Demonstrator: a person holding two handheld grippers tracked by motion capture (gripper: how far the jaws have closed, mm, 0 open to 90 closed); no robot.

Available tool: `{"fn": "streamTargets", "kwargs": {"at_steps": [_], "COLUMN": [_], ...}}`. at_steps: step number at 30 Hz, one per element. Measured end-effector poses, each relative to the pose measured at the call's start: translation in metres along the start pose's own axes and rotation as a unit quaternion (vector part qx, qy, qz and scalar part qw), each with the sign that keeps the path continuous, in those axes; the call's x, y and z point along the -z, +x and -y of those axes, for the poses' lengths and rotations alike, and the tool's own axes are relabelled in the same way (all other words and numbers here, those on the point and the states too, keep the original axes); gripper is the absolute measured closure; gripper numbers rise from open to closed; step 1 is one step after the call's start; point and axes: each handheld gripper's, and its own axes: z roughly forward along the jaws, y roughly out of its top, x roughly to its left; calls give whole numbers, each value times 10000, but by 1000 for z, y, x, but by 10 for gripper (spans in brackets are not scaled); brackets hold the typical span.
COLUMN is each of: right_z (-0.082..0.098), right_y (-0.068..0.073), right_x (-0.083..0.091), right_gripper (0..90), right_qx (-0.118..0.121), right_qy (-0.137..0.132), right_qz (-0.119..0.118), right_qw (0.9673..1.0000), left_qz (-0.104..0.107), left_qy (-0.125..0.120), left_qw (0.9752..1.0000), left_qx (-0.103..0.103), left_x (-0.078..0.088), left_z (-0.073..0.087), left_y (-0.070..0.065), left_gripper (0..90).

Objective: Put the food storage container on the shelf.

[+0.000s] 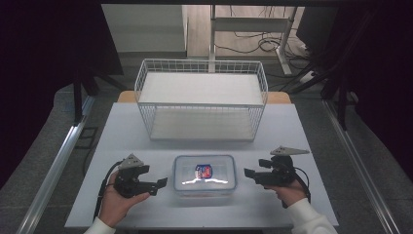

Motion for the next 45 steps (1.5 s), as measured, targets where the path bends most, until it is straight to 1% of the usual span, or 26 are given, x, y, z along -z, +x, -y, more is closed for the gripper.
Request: {"fn": "streamTargets", "kwargs": {"at_steps": [3, 4, 5, 6, 8, 11, 12, 15, 17, 18, 19, 21, 22, 23, 24, 26, 27, 29, 31, 33, 34, 35, 37, 41, 42, 45], "right_z": [-1, -1, -1, -1, -1, -1, -1, -1, -1, -1, -1, -1, -2, -2, -2, -2, -2, -1, -1, -1, -1, -1, -2, -3, -2, -1], "right_y": [3, 4, 5, 5, 7, 9, 9, 10, 10, 10, 10, 11, 11, 11, 11, 12, 13, 13, 14, 13, 14, 13, 12, 4, 3, 2], "right_x": [-1, -2, -3, -4, -6, -7, -7, -7, -7, -8, -8, -11, -12, -14, -16, -19, -20, -21, -23, -26, -29, -33, -41, -58, -62, -69], "right_gripper": [218, 217, 217, 217, 217, 217, 217, 216, 205, 198, 187, 170, 164, 159, 158, 159, 159, 158, 155, 151, 144, 137, 130, 104, 101, 97], "right_qx": [61, 90, 116, 139, 198, 227, 229, 230, 238, 237, 219, 118, 68, 44, 29, 23, 40, 80, 65, 25, -41, -144, -375, -816, -887, -1024], "right_qy": [25, 40, 70, 83, 112, 130, 132, 143, 135, 130, 117, 87, 86, 103, 118, 166, 182, 215, 244, 278, 280, 301, 340, 482, 516, 624], "right_qz": [1, 2, 2, 5, 9, 1, 0, -37, -78, -106, -143, -280, -358, -397, -408, -416, -421, -428, -436, -505, -596, -723, -886, -1161, -1229, -1330], "right_qw": [10000, 10000, 9999, 9999, 9997, 9997, 9997, 9996, 9996, 9996, 9996, 9995, 9993, 9992, 9991, 9990, 9989, 9988, 9987, 9983, 9978, 9968, 9948, 9887, 9871, 9838], "left_qz": [247, 398, 556, 825, 1046, 1082, 1126, 1195, 1156, 1182, 1267, 1338, 1364, 1402, 1423, 1492, 1542, 1691, 1801, 1896, 1939, 1961, 1984, 1993, 1993, 1994], "left_qy": [20, 13, 7, -16, -38, 87, 132, 215, 237, 237, 246, 240, 274, 283, 303, 356, 386, 414, 442, 458, 467, 472, 484, 506, 510, 508], "left_qw": [9993, 9981, 9965, 9928, 9891, 9888, 9880, 9871, 9881, 9876, 9858, 9843, 9839, 9831, 9827, 9809, 9798, 9764, 9732, 9708, 9697, 9692, 9687, 9684, 9683, 9683], "left_qx": [285, 469, 632, 874, 1033, 1023, 1050, 1045, 989, 1008, 1074, 1123, 1118, 1145, 1150, 1193, 1213, 1278, 1362, 1400, 1410, 1411, 1412, 1410, 1416, 1418], "left_x": [-6, -8, -9, -12, -16, -26, -30, -40, -44, -48, -51, -54, -56, -58, -60, -65, -66, -70, -73, -75, -76, -76, -76, -75, -75, -75], "left_z": [-3, -5, -6, -8, -11, -12, -12, -13, -14, -14, -14, -14, -14, -14, -14, -13, -13, -12, -11, -11, -11, -11, -10, -10, -10, -10], "left_y": [5, 6, 8, 10, 10, 10, 11, 13, 15, 18, 20, 21, 22, 23, 23, 24, 24, 24, 24, 24, 23, 23, 22, 23, 23, 22], "left_gripper": [117, 113, 110, 107, 101, 103, 103, 104, 110, 113, 113, 115, 118, 119, 119, 120, 120, 117, 116, 124, 133, 140, 152, 158, 159, 163]}}
